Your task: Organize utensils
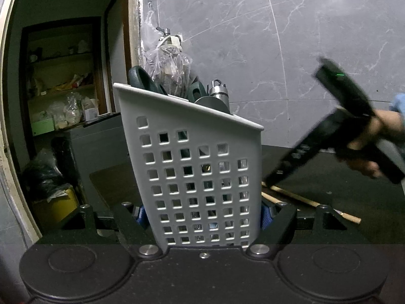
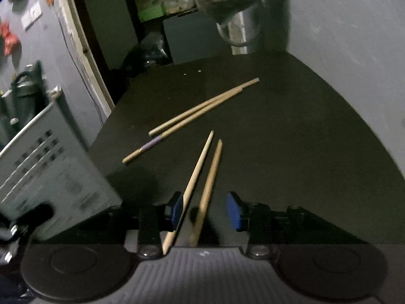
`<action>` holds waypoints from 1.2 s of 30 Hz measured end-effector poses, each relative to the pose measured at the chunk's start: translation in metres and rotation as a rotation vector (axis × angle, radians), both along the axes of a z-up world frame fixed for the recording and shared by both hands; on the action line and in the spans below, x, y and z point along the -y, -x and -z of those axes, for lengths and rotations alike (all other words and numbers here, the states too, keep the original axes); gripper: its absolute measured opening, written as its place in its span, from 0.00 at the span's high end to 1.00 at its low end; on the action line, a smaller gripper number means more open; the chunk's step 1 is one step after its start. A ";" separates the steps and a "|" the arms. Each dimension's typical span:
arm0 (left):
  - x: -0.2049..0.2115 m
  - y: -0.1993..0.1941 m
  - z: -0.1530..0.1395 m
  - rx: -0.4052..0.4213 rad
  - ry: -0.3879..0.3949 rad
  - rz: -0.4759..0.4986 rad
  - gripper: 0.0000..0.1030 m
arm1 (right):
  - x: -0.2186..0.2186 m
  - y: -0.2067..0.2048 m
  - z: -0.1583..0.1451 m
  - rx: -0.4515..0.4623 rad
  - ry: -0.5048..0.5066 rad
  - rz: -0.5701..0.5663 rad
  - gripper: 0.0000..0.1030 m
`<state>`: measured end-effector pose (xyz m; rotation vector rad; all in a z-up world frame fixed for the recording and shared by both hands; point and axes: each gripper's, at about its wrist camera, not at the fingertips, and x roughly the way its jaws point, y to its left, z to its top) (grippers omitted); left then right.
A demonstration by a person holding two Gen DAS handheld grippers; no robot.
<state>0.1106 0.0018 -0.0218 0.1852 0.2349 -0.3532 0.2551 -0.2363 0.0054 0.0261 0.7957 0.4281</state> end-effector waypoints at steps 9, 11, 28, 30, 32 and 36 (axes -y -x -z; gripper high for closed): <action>0.002 0.000 -0.001 -0.001 -0.002 -0.001 0.24 | -0.043 -0.028 -0.001 0.009 0.125 -0.026 0.47; 0.002 0.000 -0.002 -0.001 -0.001 0.002 0.24 | -0.039 -0.019 -0.003 0.031 0.117 -0.007 0.42; -0.002 -0.002 0.000 -0.007 0.023 0.004 0.25 | -0.040 -0.004 0.006 -0.035 0.091 0.015 0.93; -0.002 -0.002 -0.001 -0.008 0.029 0.003 0.25 | -0.041 -0.008 0.005 -0.051 0.041 0.043 0.94; -0.004 -0.002 0.000 -0.007 0.030 0.005 0.25 | -0.044 -0.014 0.006 -0.062 -0.005 0.064 0.93; -0.006 -0.003 0.000 -0.007 0.035 0.007 0.25 | -0.050 -0.022 0.008 -0.070 -0.032 0.081 0.93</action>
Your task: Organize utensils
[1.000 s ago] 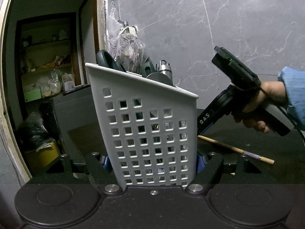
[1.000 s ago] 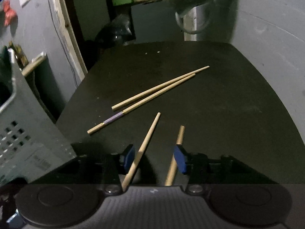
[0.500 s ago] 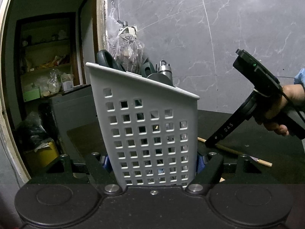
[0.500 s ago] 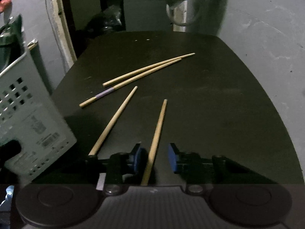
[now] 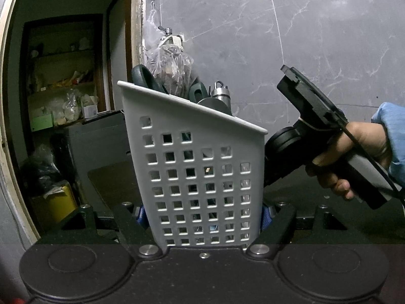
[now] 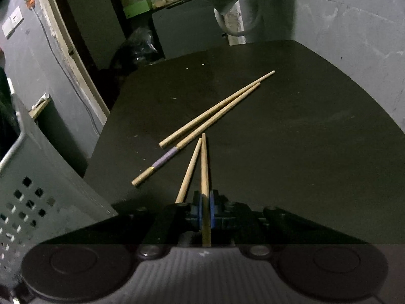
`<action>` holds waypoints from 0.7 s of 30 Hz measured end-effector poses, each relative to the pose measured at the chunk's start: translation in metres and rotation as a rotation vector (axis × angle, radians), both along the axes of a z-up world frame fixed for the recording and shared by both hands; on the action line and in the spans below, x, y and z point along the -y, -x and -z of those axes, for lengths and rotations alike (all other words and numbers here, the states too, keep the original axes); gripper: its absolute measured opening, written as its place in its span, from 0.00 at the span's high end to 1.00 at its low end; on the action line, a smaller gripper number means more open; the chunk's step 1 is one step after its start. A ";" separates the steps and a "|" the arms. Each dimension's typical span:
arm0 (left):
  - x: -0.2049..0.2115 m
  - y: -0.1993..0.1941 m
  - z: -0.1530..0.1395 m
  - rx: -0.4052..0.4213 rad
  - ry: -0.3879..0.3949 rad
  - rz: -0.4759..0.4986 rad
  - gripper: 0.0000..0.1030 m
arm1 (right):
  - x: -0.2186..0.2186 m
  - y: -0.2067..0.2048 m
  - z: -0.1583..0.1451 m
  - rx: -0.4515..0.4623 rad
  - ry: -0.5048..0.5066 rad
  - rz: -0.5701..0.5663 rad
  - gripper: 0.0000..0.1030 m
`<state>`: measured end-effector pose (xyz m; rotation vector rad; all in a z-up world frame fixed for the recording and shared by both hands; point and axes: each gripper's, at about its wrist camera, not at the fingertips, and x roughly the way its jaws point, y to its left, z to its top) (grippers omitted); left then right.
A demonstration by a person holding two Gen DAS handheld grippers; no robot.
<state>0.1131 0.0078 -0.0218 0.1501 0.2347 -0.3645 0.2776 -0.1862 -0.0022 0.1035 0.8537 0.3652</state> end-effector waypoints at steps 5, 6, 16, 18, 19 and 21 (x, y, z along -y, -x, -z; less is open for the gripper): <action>-0.001 0.000 0.001 0.001 0.005 0.002 0.25 | -0.003 -0.002 0.000 -0.017 -0.025 0.005 0.75; -0.002 0.000 0.001 0.000 0.005 0.002 0.25 | -0.005 0.001 -0.001 -0.012 -0.020 -0.003 0.70; -0.003 0.000 0.001 -0.001 0.008 0.003 0.25 | -0.032 0.018 0.000 0.057 0.155 -0.088 0.56; -0.004 0.000 0.001 -0.001 0.008 0.003 0.25 | -0.037 0.021 0.001 0.076 0.194 -0.108 0.56; -0.004 0.000 0.002 -0.001 0.009 0.003 0.25 | -0.040 0.023 0.002 0.091 0.215 -0.119 0.56; -0.003 0.000 0.001 -0.001 0.010 0.004 0.25 | -0.040 0.026 0.003 0.103 0.221 -0.128 0.56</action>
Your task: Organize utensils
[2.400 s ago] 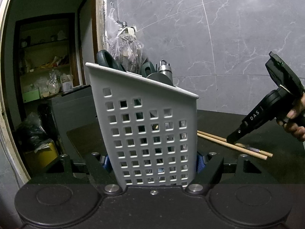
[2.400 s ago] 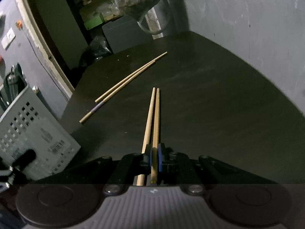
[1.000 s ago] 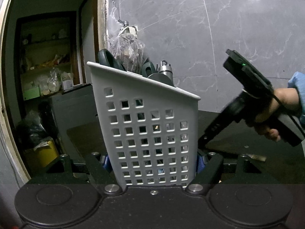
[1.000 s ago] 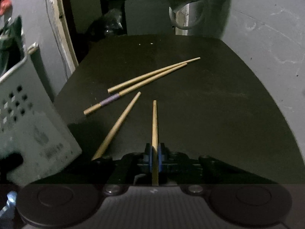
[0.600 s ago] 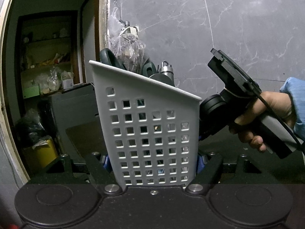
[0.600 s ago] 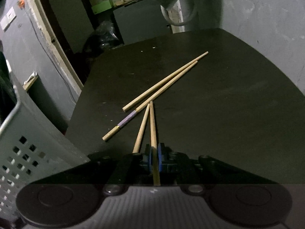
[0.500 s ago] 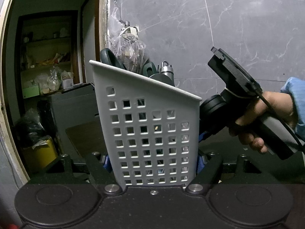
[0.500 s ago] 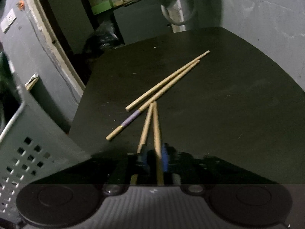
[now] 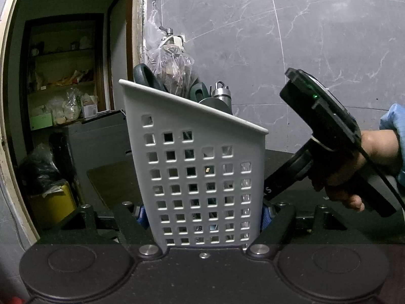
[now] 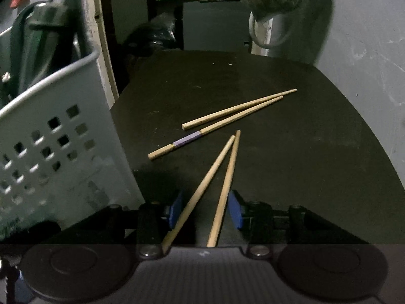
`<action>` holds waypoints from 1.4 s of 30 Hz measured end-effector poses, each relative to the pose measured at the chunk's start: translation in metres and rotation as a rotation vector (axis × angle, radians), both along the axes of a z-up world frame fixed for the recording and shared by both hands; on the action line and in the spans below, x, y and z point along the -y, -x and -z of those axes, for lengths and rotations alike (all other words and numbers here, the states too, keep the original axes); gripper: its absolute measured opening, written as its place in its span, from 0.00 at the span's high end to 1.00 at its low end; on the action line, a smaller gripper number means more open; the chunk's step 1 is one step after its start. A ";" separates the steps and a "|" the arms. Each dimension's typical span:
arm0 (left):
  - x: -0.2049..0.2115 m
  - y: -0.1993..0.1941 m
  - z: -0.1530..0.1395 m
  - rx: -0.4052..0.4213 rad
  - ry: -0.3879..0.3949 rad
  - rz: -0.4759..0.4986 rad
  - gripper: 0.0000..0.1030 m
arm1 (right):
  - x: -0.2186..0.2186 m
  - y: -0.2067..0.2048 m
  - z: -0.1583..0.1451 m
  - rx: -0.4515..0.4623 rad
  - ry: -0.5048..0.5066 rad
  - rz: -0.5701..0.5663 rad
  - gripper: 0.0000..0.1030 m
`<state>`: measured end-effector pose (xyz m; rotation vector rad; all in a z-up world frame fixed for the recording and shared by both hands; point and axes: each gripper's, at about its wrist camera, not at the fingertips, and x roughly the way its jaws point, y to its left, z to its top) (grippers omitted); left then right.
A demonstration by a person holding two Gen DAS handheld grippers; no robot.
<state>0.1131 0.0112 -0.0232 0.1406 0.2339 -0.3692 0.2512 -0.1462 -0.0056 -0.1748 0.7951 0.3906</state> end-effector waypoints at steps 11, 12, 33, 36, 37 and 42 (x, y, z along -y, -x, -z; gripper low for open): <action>0.000 0.000 0.000 0.000 -0.001 0.000 0.25 | 0.022 0.005 -0.001 -0.033 0.000 -0.070 0.86; 0.000 0.000 0.000 0.000 -0.001 0.001 0.25 | 0.025 0.006 -0.001 -0.039 0.004 -0.073 0.86; 0.000 0.001 0.000 0.002 -0.002 0.001 0.25 | 0.030 -0.021 -0.006 -0.143 0.041 -0.115 0.76; -0.001 0.001 0.000 0.000 0.000 0.000 0.25 | 0.028 -0.023 -0.005 -0.156 0.059 -0.118 0.81; 0.000 0.002 -0.001 0.000 0.001 -0.001 0.25 | 0.026 -0.023 -0.006 -0.154 0.077 -0.112 0.87; 0.000 0.002 -0.002 0.002 0.000 0.000 0.25 | 0.026 -0.030 -0.008 -0.193 0.080 -0.099 0.88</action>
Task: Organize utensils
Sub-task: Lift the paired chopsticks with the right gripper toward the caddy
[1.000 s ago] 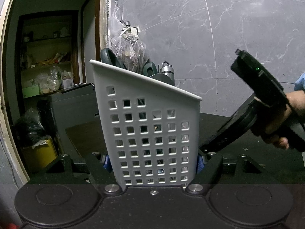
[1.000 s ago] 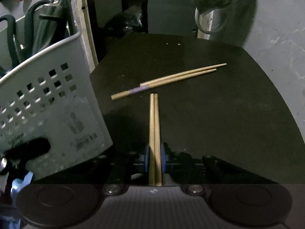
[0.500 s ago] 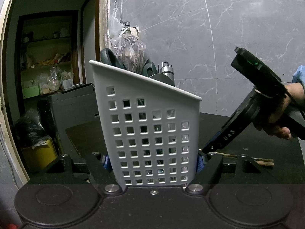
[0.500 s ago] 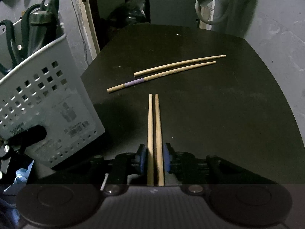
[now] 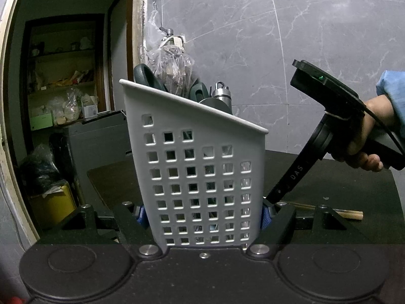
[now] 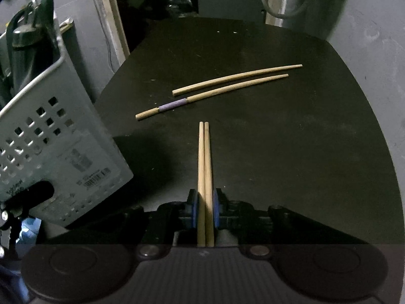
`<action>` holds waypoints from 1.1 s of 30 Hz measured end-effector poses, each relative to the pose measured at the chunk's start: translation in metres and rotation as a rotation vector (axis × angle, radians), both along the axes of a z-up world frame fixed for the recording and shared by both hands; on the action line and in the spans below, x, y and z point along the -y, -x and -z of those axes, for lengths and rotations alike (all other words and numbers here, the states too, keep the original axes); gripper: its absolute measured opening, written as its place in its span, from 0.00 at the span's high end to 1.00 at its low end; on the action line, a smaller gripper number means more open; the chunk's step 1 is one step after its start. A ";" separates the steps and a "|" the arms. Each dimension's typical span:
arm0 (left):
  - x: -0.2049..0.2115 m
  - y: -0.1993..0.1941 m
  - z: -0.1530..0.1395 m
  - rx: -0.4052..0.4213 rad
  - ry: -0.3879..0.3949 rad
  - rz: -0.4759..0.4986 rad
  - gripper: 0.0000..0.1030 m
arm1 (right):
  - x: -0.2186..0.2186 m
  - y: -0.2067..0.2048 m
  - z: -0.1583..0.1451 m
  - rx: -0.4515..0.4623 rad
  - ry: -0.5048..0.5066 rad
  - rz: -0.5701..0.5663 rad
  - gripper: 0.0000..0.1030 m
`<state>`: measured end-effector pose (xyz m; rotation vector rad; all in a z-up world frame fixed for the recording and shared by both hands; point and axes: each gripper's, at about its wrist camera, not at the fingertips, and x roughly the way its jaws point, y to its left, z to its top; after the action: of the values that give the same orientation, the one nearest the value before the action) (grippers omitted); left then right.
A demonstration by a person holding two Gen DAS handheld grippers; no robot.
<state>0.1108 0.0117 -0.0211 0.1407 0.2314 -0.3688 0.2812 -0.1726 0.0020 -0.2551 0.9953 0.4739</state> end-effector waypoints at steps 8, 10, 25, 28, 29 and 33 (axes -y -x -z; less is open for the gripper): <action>0.001 0.001 -0.001 0.002 0.000 0.000 0.25 | 0.024 0.006 0.005 0.040 -0.143 0.049 0.87; 0.000 0.000 -0.001 0.000 0.001 -0.002 0.25 | 0.027 0.008 0.005 0.047 -0.160 0.049 0.87; 0.000 0.000 -0.001 0.001 0.002 -0.001 0.25 | 0.044 0.031 -0.004 0.120 -0.289 0.032 0.87; 0.000 0.000 0.000 0.001 0.001 -0.001 0.25 | 0.056 0.039 -0.007 0.158 -0.366 0.047 0.87; 0.000 0.000 -0.001 0.001 0.001 -0.001 0.25 | 0.060 0.041 -0.008 0.173 -0.395 0.051 0.87; 0.000 0.000 0.000 0.001 0.000 -0.002 0.25 | 0.070 0.048 -0.012 0.221 -0.473 0.053 0.87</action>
<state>0.1104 0.0120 -0.0209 0.1405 0.2302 -0.3665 0.2333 -0.2423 0.0141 0.1417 0.6496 0.6033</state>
